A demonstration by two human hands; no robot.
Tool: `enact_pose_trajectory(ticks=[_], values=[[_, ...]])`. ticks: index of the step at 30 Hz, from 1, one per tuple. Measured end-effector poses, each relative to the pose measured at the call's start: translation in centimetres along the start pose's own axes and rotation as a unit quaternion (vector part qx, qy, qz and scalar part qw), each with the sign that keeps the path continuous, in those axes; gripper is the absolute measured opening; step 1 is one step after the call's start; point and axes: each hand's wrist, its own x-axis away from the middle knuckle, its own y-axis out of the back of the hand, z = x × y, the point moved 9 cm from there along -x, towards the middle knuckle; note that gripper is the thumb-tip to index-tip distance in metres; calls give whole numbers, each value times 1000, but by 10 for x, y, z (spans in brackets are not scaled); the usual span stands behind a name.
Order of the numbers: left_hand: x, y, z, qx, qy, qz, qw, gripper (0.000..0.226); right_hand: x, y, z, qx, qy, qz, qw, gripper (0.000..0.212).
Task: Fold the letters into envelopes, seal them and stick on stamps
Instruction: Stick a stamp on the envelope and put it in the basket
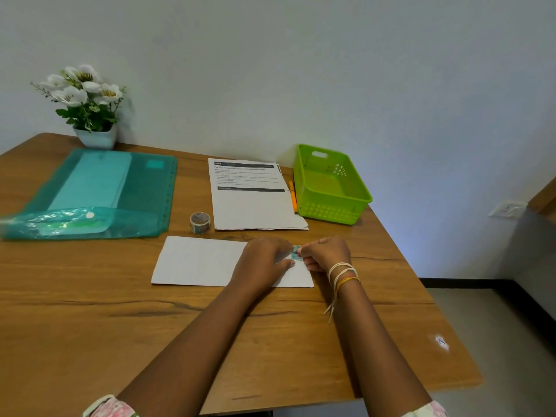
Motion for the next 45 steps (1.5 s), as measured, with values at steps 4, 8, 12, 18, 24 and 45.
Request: enact_pose_trajectory(ticks=[4, 8, 12, 18, 24, 45], values=[[0, -1, 0, 6, -10, 4, 1000, 29, 0, -3, 1, -7, 4, -7, 1000, 10], [-2, -3, 2, -1, -11, 4, 1000, 26, 0, -2, 4, 26, 13, -17, 999, 14], [-3, -6, 5, -20, -3, 8, 1000, 27, -1, 1, 2, 48, 35, -43, 997, 7], [-4, -10, 7, -14, 1, 28, 1000, 26, 11, 5, 12, 131, 134, -102, 977, 13], [-7, -11, 9, -5, 15, 36, 999, 27, 26, -2, 11, 257, 255, -106, 926, 20], [-1, -8, 13, -51, 25, -9, 998, 28, 57, -7, -3, 379, 328, -114, 858, 44]])
